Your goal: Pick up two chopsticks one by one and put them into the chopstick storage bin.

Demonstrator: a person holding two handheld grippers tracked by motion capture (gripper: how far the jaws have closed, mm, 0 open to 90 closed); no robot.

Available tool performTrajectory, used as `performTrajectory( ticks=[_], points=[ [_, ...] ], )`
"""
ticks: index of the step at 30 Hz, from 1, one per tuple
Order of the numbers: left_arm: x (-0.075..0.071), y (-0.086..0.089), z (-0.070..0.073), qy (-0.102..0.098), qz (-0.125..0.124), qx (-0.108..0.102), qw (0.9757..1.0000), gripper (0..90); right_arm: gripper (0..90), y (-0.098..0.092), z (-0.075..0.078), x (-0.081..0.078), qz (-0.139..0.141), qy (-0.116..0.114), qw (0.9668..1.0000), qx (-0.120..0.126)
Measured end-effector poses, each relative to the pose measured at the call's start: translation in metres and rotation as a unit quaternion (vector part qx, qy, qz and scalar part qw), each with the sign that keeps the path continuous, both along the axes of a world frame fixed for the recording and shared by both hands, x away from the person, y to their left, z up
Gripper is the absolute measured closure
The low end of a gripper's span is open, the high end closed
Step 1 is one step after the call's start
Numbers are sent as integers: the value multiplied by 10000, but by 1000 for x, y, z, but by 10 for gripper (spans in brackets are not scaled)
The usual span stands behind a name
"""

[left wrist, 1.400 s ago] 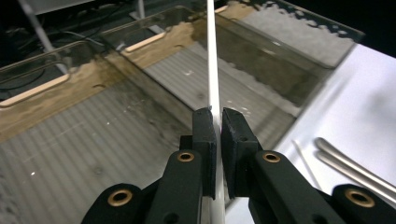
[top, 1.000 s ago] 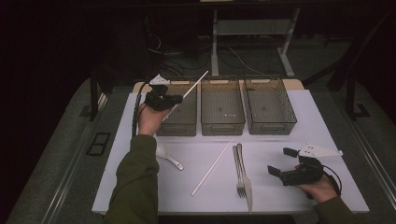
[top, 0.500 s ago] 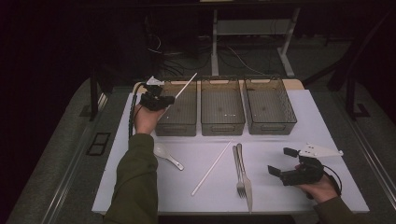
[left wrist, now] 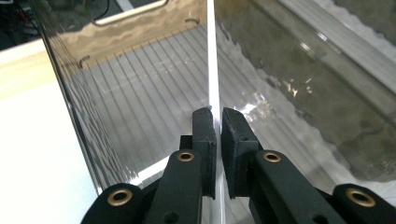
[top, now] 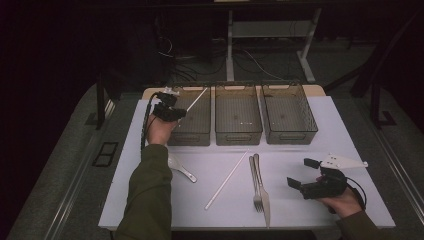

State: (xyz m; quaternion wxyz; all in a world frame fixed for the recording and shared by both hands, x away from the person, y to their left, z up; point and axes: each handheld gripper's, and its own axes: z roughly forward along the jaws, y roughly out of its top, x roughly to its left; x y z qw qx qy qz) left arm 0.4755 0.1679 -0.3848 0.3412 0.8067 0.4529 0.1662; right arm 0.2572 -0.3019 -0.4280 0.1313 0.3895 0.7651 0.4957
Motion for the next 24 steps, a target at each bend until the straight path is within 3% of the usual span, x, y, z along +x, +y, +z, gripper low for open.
performTrajectory(
  ticks=[4,8,13,24],
  points=[
    [0,1,-4,65,74,5,10000,820,7,0,0,0,2,-4,10000,-1],
    [-1,0,-1,-34,45,-58,10000,757,8,0,0,0,-13,-4,10000,10],
    [-3,-1,5,-186,-35,-210,9996,711,7,0,0,0,-10,-3,10000,10],
    [-15,-5,21,-309,-335,-411,9981,577,7,0,0,0,-17,-11,10000,-2]
  ],
)
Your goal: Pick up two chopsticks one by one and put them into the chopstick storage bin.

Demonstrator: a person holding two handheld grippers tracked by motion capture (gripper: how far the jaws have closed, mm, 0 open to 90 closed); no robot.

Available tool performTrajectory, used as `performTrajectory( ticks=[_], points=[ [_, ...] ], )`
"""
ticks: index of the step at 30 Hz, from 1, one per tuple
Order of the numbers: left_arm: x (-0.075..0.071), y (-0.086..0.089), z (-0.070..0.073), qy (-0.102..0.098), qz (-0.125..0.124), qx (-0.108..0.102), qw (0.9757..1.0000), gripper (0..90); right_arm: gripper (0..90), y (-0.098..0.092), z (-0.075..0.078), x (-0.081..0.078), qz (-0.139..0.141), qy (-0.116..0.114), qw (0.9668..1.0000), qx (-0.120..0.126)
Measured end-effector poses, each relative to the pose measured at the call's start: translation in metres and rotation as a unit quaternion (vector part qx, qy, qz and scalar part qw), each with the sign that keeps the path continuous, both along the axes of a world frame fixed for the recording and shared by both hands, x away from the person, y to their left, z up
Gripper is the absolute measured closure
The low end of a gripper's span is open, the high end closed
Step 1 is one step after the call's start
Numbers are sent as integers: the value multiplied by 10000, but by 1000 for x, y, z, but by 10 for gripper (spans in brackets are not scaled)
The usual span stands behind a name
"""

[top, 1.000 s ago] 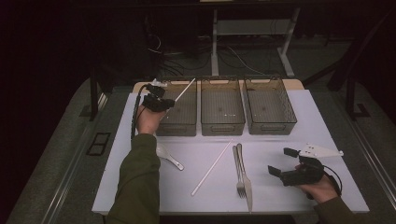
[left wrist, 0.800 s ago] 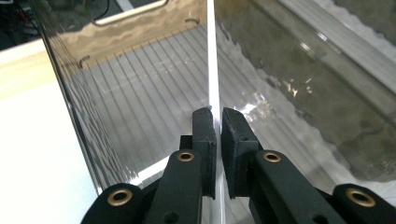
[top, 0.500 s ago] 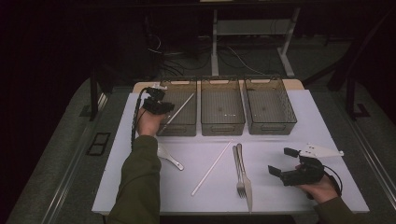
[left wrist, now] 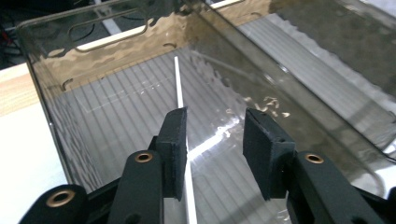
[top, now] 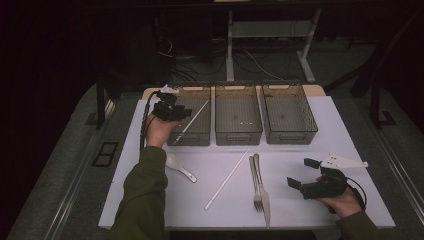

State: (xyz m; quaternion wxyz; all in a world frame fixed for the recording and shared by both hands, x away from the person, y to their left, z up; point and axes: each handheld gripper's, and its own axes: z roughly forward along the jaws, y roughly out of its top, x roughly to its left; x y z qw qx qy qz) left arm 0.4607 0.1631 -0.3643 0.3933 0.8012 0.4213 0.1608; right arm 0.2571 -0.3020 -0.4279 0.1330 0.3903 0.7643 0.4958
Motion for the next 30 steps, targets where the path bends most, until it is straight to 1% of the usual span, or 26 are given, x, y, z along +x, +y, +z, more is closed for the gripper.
performTrajectory(
  ticks=[5,9,11,14,17,19,20,21,22,26,27,30],
  points=[
    [-9,-3,10,-82,-129,-187,9997,529,8,0,0,0,-12,-1,10000,3],
    [-16,-6,17,-114,-317,-164,9993,488,7,0,0,0,-22,-3,10000,2],
    [-19,-8,19,-150,-334,-263,9990,474,7,0,0,0,-22,-1,10000,6],
    [-26,-10,23,-185,-409,-319,9985,454,8,0,0,0,-17,1,10000,5],
    [-33,-14,25,-222,-492,-335,9980,429,8,0,0,0,-23,8,10000,9],
    [-40,-16,27,-255,-578,-285,9976,416,7,0,0,0,-22,4,10000,12],
    [-43,-18,26,-266,-576,-350,9974,413,8,0,0,0,-19,6,10000,13],
    [-45,-18,27,-276,-632,-314,9971,408,8,0,0,0,-21,7,10000,11],
    [-48,-19,27,-286,-623,-329,9971,405,7,0,0,0,-20,9,10000,9],
    [-59,-23,28,-346,-732,-321,9962,396,8,0,0,0,-16,16,10000,6],
    [-63,-25,28,-373,-743,-362,9959,396,7,0,0,0,-17,17,10000,5],
    [-71,-29,28,-425,-840,-367,9949,389,8,0,0,0,-20,29,10000,5]
  ],
)
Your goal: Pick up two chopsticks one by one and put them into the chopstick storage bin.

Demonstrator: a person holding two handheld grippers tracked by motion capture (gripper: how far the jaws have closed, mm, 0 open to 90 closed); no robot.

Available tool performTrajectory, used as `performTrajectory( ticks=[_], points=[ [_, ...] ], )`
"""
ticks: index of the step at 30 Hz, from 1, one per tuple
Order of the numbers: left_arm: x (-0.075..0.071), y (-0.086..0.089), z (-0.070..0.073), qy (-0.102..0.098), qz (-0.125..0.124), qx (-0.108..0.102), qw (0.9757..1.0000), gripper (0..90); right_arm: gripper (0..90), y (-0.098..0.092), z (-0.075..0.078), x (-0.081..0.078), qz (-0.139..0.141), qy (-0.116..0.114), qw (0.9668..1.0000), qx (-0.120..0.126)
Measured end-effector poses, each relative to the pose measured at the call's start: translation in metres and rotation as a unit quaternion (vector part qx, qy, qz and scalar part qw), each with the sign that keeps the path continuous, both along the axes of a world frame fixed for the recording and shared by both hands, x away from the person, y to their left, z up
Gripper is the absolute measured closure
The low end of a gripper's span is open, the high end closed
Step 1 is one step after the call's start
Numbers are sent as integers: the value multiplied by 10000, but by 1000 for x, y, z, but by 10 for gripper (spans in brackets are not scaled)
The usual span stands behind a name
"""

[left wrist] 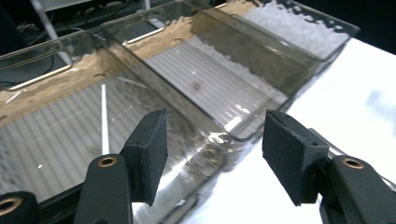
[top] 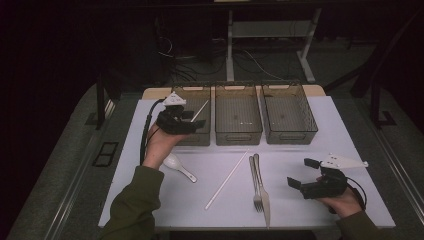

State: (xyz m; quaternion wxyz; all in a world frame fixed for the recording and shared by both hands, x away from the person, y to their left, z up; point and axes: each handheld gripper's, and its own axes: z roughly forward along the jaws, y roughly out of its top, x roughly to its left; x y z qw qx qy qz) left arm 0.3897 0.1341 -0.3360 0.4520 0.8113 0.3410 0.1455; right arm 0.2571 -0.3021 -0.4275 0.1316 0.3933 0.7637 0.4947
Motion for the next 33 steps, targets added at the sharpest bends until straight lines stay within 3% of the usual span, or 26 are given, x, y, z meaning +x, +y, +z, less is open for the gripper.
performTrajectory(
  ticks=[4,15,25,33],
  points=[
    [-11,-7,-1,-69,-74,-93,9999,386,7,0,0,0,9,14,10000,4],
    [-41,-30,-10,-99,-343,-110,9993,371,7,0,0,0,48,-5,10000,-31],
    [-59,-45,-19,-129,-485,-205,9985,374,8,0,0,0,38,6,10000,-8],
    [-71,-55,-36,24,-668,-194,9976,387,7,0,0,0,55,-36,10000,-36]
  ],
)
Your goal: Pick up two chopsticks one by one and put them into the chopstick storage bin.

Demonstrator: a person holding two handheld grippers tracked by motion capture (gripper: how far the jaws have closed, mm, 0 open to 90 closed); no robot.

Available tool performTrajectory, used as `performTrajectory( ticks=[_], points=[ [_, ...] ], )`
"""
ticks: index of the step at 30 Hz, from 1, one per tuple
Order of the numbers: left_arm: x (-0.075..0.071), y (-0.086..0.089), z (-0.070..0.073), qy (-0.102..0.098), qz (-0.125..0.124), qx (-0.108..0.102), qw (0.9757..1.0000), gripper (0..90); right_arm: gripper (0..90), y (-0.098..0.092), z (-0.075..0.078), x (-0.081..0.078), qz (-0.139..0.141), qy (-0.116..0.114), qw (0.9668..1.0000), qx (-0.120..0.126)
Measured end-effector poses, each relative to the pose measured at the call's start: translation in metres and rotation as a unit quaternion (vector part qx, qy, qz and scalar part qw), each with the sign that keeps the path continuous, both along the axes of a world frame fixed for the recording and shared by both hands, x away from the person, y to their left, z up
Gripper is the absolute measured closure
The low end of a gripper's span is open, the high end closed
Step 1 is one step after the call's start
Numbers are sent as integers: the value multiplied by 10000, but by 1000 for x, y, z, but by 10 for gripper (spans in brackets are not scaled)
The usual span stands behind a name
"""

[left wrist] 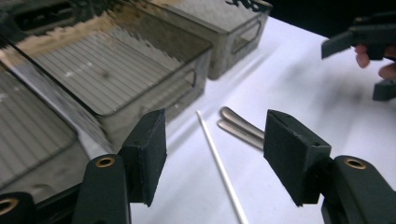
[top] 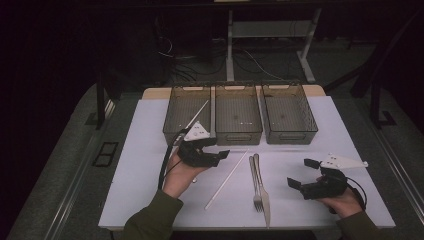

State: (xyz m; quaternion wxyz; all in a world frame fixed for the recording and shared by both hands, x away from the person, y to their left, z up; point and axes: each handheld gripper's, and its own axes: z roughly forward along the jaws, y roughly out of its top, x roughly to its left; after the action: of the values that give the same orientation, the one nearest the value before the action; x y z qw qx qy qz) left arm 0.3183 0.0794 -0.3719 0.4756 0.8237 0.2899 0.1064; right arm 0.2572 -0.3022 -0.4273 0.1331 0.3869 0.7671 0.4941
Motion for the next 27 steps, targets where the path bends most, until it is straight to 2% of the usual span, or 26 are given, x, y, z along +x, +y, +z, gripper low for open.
performTrajectory(
  ticks=[12,17,19,21,27],
  points=[
    [-17,-15,-36,246,-136,290,9992,472,7,0,1,-1,-11,12,10000,4],
    [-19,-22,-49,389,-183,374,9984,528,8,0,2,-1,2,-10,10000,6],
    [-19,-24,-52,390,-191,444,9981,553,8,0,2,-1,2,-12,10000,6],
    [-19,-27,-55,422,-118,450,9980,573,7,1,2,-1,0,4,10000,4],
    [-17,-33,-65,585,-115,747,9954,630,8,1,2,-1,-6,11,10000,-11]
  ],
)
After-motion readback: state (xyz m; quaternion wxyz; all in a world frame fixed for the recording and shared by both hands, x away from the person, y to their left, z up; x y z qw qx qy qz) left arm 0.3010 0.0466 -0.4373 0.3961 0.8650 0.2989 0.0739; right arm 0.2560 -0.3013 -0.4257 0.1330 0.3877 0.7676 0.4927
